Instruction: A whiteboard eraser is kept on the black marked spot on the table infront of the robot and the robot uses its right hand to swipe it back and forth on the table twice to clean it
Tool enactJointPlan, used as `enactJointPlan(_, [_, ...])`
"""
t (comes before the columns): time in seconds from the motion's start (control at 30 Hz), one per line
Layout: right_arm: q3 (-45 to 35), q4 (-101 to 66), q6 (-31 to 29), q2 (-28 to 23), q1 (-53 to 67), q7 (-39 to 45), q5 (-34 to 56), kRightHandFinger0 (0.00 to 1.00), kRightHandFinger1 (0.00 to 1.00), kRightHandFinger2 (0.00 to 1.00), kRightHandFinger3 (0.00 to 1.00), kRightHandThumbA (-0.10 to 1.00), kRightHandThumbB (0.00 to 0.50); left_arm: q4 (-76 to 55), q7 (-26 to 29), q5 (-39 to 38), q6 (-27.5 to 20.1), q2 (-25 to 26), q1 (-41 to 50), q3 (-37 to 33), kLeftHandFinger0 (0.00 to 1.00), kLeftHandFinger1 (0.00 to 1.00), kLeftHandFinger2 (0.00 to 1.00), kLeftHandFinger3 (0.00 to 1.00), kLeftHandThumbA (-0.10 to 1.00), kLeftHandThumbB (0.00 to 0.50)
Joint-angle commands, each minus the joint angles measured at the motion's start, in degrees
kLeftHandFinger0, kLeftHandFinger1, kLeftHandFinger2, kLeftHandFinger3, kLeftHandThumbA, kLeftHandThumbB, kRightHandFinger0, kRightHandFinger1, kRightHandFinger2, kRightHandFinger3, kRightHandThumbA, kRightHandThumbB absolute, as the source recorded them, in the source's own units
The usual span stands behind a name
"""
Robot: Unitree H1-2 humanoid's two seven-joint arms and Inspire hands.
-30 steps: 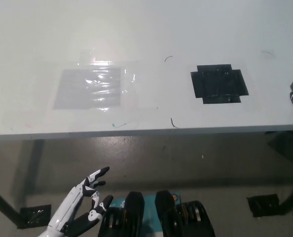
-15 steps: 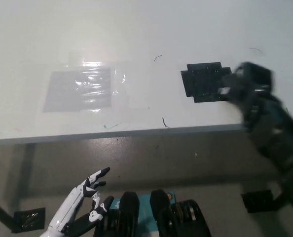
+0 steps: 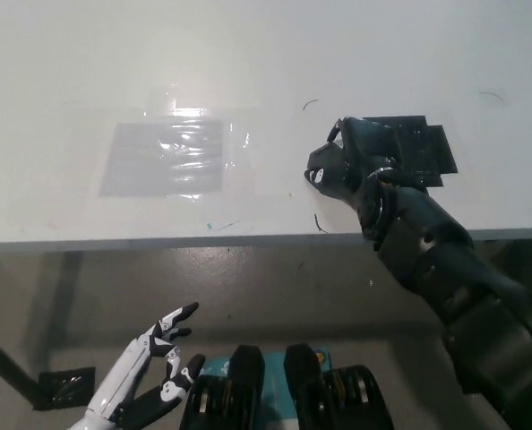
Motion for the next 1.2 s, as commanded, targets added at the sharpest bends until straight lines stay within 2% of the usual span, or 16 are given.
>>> enactJointPlan(0.0, [1.27,1.65,2.56,-3.27,1.68,3.47,-1.56,0.4,0.44,0.56,0.82,0.89,0.307,-1.23,-0.16,-0.81,-2.0,0.87,-0.3,0.48,0.92,1.0,1.0,1.0,0.66,0.344])
enactJointPlan(0.07, [2.86,2.08,4.84,-3.73,1.74,3.9,-2.97,0.57,0.64,0.75,0.92,0.93,0.325,-0.94,-0.21,-1.18,-2.34,0.65,-0.22,0.36,0.91,1.0,1.0,1.0,0.65,0.337])
enactJointPlan(0.13, [3.73,2.05,5.89,-4.15,1.92,1.79,-3.57,0.51,0.56,0.66,0.84,0.88,0.294,-0.97,-0.21,-1.29,-2.19,0.55,-0.16,0.33,0.92,1.0,1.0,1.0,0.64,0.337])
enactJointPlan(0.23, [4.98,2.29,8.77,-5.3,1.81,-0.44,-4.4,0.04,0.1,0.28,0.63,0.89,0.289,-0.75,0.02,-1.03,-2.68,0.58,0.07,0.41,0.92,1.0,1.0,1.0,0.64,0.338])
enactJointPlan(0.27, [5.06,2.4,9.64,-5.55,1.8,-0.44,-4.33,0.01,0.06,0.25,0.6,0.91,0.292,-0.85,-0.01,-1.05,-2.7,0.65,0.25,0.42,0.92,1.0,1.0,1.0,0.64,0.337])
enactJointPlan(0.37, [5.96,2.5,12.17,-7.68,1.45,-1.09,-4.77,0.14,0.21,0.37,0.69,0.97,0.281,-0.94,-0.09,-1.36,-2.53,0.76,0.09,0.54,0.92,1.0,1.0,1.0,0.64,0.336])
enactJointPlan(0.43, [5.97,2.44,12.6,-8.65,1.3,-2.08,-4.56,0.01,0.06,0.28,0.67,0.94,0.27,-0.74,0.11,-1.06,-2.86,0.9,0.0,0.72,0.91,1.0,1.0,1.0,0.64,0.338])
enactJointPlan(0.47, [6.22,2.46,13.59,-9.06,1.03,-2.21,-4.69,0.05,0.13,0.37,0.76,0.94,0.263,-0.72,0.1,-1.09,-2.61,0.99,0.04,0.82,0.91,1.0,1.0,1.0,0.65,0.346])
enactJointPlan(0.57, [8.01,2.96,16.24,-9.17,0.43,-1.7,-5.9,0.0,0.07,0.31,0.76,1.0,0.275,-0.55,0.21,-1.12,-2.7,0.98,0.21,0.97,0.91,1.0,1.0,1.0,0.66,0.344])
enactJointPlan(0.6, [8.44,3.1,16.99,-9.12,0.19,-1.26,-6.05,0.06,0.1,0.31,0.75,1.0,0.288,-0.48,0.18,-1.26,-2.82,0.97,0.26,0.96,0.91,1.0,1.0,1.0,0.65,0.339])
enactJointPlan(0.67, [7.85,3.02,18.04,-8.91,0.14,-2.99,-5.21,0.55,0.65,0.89,1.0,0.96,0.375,-0.5,0.17,-1.41,-2.86,0.96,0.62,0.97,0.91,1.0,1.0,1.0,0.65,0.339])
enactJointPlan(0.7, [7.48,2.9,18.23,-8.76,0.23,-4.29,-4.77,0.93,0.97,1.0,1.0,0.94,0.382,-0.74,0.14,-1.46,-2.54,1.0,0.97,1.0,0.91,1.0,1.0,1.0,0.65,0.344])
enactJointPlan(0.73, [7.59,2.85,18.33,-8.62,0.27,-4.71,-4.78,1.0,1.0,1.0,1.0,0.94,0.397,-0.88,0.15,-1.46,-2.43,1.04,1.22,1.03,0.92,1.0,1.0,1.0,0.65,0.344])
enactJointPlan(0.77, [8.14,2.76,18.62,-8.47,-0.04,-5.31,-5.34,1.0,1.0,1.0,1.0,0.97,0.457,-1.0,0.16,-1.52,-2.13,1.02,1.35,1.08,0.92,1.0,1.0,1.0,0.66,0.345])
enactJointPlan(0.9, [6.58,1.72,17.6,-7.5,-3.3,-5.2,-3.7,1.0,1.0,1.0,1.0,1.0,0.493,-1.34,0.51,-1.1,-1.9,1.23,1.94,1.55,0.92,1.0,1.0,1.0,0.67,0.345])
enactJointPlan(1.17, [-4.37,-21.62,19.61,-11.27,-8.12,-9.38,-2.69,1.0,1.0,1.0,1.0,1.0,0.5,-1.06,0.3,-1.66,-2.3,1.12,2.48,2.21,0.92,1.0,1.0,1.0,0.66,0.332])
